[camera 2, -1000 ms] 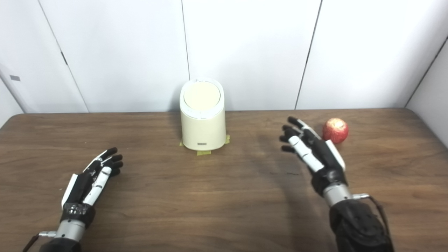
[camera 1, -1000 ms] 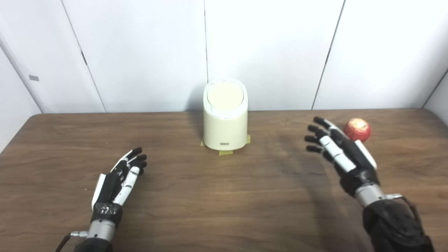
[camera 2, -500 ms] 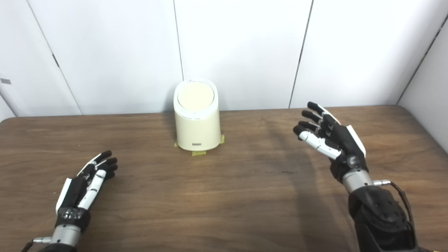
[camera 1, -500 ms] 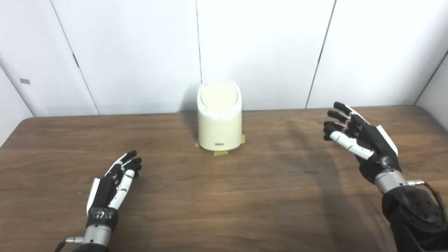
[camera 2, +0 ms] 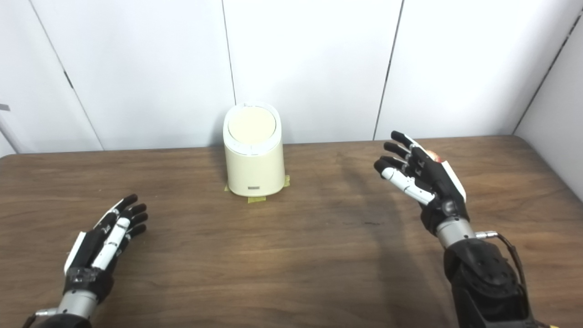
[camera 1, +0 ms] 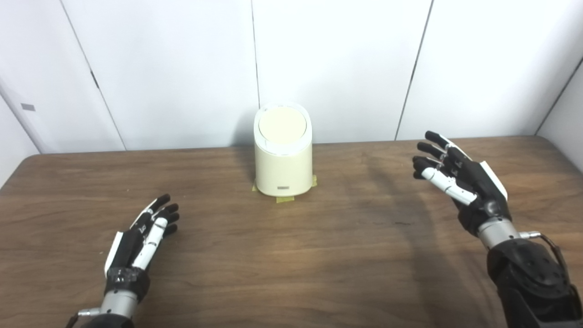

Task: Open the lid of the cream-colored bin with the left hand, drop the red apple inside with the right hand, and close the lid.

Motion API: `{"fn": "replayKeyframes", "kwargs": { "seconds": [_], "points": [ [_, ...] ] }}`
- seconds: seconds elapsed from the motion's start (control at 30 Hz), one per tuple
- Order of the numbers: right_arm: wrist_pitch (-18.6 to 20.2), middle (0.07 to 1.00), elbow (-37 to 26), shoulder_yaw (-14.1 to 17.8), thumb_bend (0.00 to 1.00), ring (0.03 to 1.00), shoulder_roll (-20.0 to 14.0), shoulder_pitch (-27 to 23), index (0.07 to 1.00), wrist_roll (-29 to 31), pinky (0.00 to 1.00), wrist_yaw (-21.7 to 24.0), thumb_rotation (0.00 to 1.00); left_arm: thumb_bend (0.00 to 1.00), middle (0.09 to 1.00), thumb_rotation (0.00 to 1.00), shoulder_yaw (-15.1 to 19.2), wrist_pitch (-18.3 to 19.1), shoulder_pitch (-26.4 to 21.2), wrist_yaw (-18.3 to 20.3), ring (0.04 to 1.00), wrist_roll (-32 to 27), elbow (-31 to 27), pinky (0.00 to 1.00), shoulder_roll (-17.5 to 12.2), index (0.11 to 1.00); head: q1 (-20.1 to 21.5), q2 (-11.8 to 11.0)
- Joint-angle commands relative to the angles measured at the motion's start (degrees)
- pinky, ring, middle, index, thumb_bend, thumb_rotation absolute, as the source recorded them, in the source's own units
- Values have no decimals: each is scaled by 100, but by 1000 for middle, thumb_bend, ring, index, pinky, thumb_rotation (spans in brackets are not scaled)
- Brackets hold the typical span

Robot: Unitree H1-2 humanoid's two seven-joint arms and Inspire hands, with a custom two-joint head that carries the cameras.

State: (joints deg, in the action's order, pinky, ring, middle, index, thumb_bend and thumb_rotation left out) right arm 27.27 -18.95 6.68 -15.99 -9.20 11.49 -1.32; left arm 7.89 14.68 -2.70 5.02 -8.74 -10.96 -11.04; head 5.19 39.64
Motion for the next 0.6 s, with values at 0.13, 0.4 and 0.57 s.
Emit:
{"fn": "replayKeyframes", "kwargs": {
  "seconds": [0.13,0.4,0.57],
  "points": [
    [-45,831,-93,92,506,776,106,-186,871,-43,643,-45,345,421,835,643,-29,409,-742,92,837,20,-467,827,-352,875,-44,-6],
    [-145,841,87,78,500,787,255,-223,874,-137,670,9,349,455,845,539,-118,654,-1151,233,842,96,-482,808,-578,881,-210,-121],
    [-288,844,285,53,499,798,387,-283,876,-242,708,16,347,472,851,435,-203,663,-1532,313,832,187,-302,801,-713,897,-235,-212]
  ]
}}
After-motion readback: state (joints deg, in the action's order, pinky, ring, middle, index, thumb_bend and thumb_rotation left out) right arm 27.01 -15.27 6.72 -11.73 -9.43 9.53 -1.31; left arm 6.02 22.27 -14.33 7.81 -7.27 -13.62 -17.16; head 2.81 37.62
